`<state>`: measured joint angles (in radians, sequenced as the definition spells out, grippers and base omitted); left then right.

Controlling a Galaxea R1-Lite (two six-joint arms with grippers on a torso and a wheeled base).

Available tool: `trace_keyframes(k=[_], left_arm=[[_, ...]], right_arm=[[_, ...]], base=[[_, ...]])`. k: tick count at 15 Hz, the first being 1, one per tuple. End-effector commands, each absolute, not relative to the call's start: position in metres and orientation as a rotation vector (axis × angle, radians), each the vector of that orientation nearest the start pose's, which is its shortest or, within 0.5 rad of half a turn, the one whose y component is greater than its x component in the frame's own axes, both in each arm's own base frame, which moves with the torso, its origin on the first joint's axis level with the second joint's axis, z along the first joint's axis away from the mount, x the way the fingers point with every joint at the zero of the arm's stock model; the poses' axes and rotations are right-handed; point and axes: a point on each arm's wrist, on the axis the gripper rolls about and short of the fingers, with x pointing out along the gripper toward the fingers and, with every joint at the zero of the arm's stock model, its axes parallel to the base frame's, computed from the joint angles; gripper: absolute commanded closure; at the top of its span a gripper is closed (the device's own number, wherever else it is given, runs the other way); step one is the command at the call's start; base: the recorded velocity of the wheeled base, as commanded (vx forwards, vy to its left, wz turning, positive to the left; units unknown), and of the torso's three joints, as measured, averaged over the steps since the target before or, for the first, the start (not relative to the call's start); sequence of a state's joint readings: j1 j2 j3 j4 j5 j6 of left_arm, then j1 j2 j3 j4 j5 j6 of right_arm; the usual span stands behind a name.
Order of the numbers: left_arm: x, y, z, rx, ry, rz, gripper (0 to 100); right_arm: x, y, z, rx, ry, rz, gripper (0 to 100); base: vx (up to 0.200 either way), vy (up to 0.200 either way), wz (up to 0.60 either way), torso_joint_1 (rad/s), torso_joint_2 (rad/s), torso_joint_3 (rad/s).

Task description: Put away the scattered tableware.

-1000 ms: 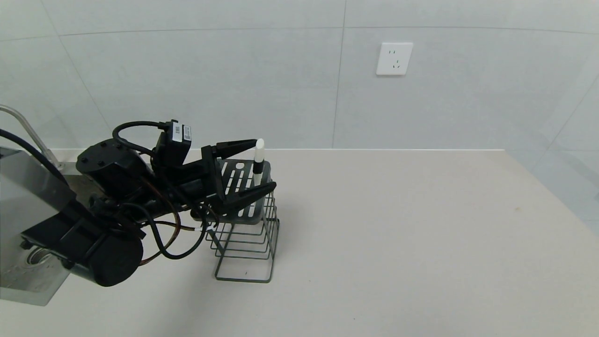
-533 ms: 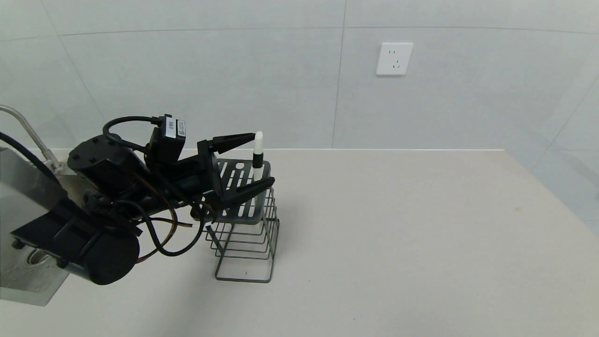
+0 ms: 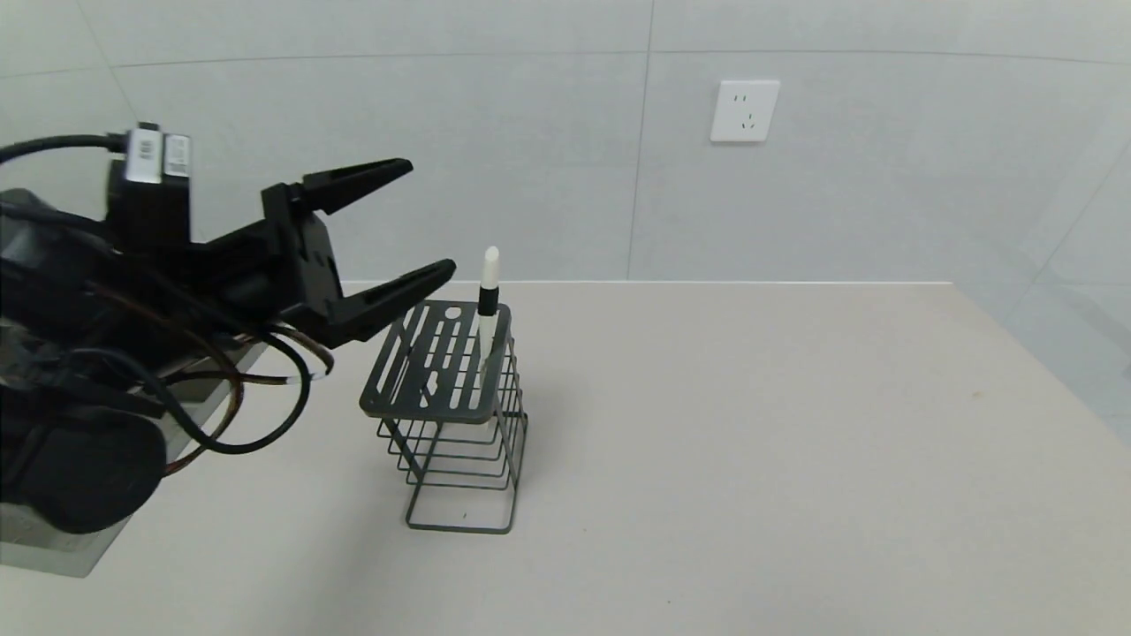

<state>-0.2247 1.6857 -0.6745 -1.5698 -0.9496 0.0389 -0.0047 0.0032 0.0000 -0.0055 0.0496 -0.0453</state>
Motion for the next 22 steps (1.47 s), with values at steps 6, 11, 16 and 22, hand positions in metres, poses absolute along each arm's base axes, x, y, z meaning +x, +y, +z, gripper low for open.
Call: trace_keyframes(k=[6, 11, 16, 22], left_arm=[[0.067, -0.024, 0.226, 0.196, -0.626, -0.994, 0], [-0.029, -0.019, 0.148, 0.13, -0.444, -0.825, 0], [-0.038, -0.016, 0.132, 0.067, -0.367, -0.992, 0], [-0.023, 0.0, 0.074, 0.023, 0.02, 0.018, 0]], right_arm=[[-0.022, 0.001, 0.076, -0.051, -0.003, 0.048, 100], [-0.022, 0.001, 0.076, -0.048, -0.004, 0.047, 100], [-0.022, 0.001, 0.076, -0.045, -0.004, 0.047, 100], [-0.022, 0.001, 0.076, -0.031, -0.002, 0.046, 100]], base=[[0.0, 0.0, 0.0, 0.0, 0.0, 0.0], [0.0, 0.0, 0.0, 0.0, 0.0, 0.0], [0.0, 0.0, 0.0, 0.0, 0.0, 0.0], [0.0, 0.0, 0.0, 0.0, 0.0, 0.0]])
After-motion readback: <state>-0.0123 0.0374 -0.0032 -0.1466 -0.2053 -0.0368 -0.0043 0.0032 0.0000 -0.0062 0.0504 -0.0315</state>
